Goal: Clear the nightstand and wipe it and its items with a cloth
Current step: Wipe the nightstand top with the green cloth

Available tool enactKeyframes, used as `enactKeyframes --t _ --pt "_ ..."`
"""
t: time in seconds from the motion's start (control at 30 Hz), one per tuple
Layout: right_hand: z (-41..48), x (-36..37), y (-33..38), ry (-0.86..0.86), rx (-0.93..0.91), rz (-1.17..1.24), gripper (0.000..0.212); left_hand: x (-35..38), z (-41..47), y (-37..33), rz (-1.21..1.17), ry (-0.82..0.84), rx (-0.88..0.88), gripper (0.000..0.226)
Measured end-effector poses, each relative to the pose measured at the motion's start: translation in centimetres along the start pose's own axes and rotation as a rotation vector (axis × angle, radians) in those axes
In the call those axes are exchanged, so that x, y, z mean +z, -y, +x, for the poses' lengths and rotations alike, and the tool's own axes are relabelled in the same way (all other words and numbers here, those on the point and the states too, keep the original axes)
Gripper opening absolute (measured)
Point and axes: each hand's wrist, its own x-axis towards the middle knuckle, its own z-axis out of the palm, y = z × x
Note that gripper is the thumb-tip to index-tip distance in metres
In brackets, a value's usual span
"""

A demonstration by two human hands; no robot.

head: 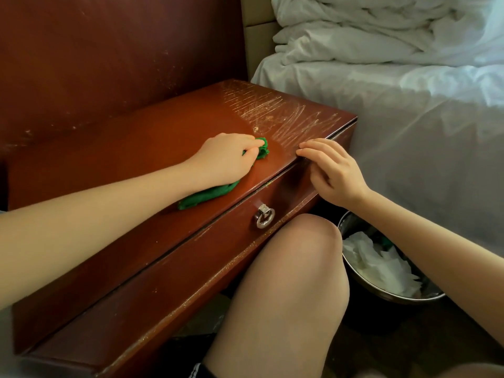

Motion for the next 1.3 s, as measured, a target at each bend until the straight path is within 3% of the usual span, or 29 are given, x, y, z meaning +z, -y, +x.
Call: enactKeyframes --t 0.23,0.53,0.83,1.07,1.3 --pt "-0.1 0.5 -0.4 -0.059 -0.033 -0.012 0.032 0.8 0.5 -4.1 -0.034 -0.005 0.121 0.038" --pt "2.2 0.0 -1.5 0.034 -0.269 -0.124 0.019 -0.6 -4.8 0.3 -0.070 0.031 0.149 0.039" --pt "1.2 0.6 -1.3 -0.017 -0.161 -0.064 0.024 0.1 0.5 -0.7 0.024 -0.031 -0.024 0.039" --pt "0.3 1.1 -1.1 -0.038 -0.160 -0.042 0.026 0.8 1.0 -3.7 -0.028 0.014 0.139 0.039" --pt "-0.1 0.9 -1.5 -0.004 -0.176 -0.058 0.030 -0.2 -3.3 -1.0 -0.094 0.060 0.236 0.038"
